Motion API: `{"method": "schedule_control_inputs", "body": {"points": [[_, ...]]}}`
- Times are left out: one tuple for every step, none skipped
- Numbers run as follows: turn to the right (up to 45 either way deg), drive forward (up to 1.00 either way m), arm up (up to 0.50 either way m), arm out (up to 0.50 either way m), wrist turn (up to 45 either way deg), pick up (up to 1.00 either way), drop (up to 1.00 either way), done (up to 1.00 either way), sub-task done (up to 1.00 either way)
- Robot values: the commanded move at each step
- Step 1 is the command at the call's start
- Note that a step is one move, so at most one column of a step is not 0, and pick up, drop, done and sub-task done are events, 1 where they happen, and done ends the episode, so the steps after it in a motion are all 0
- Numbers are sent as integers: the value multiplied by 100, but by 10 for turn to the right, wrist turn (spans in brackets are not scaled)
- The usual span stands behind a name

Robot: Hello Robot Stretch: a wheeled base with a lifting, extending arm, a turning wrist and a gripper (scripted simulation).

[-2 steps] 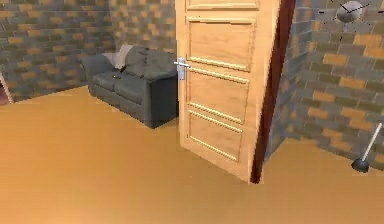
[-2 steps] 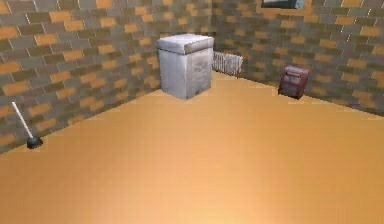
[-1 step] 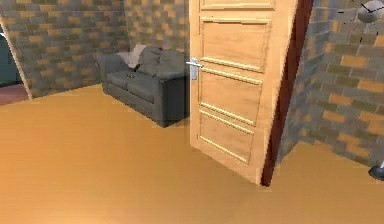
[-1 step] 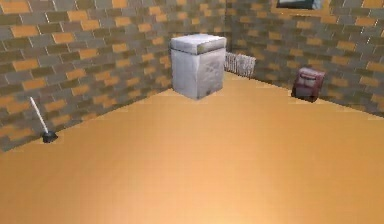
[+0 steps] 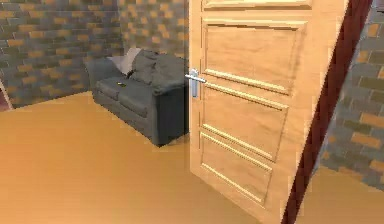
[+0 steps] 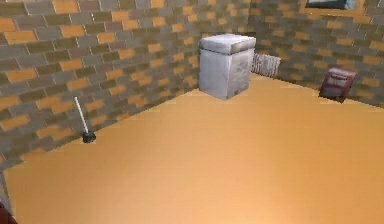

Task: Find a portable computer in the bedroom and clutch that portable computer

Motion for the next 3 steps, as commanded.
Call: {"method": "schedule_control_inputs", "body": {"points": [[-420, 0, 0, 0, 0, 0, 0, 0, 0], [0, 100, 0, 0, 0, 0, 0, 0, 0], [0, 35, 0, 0, 0, 0, 0, 0, 0]]}}
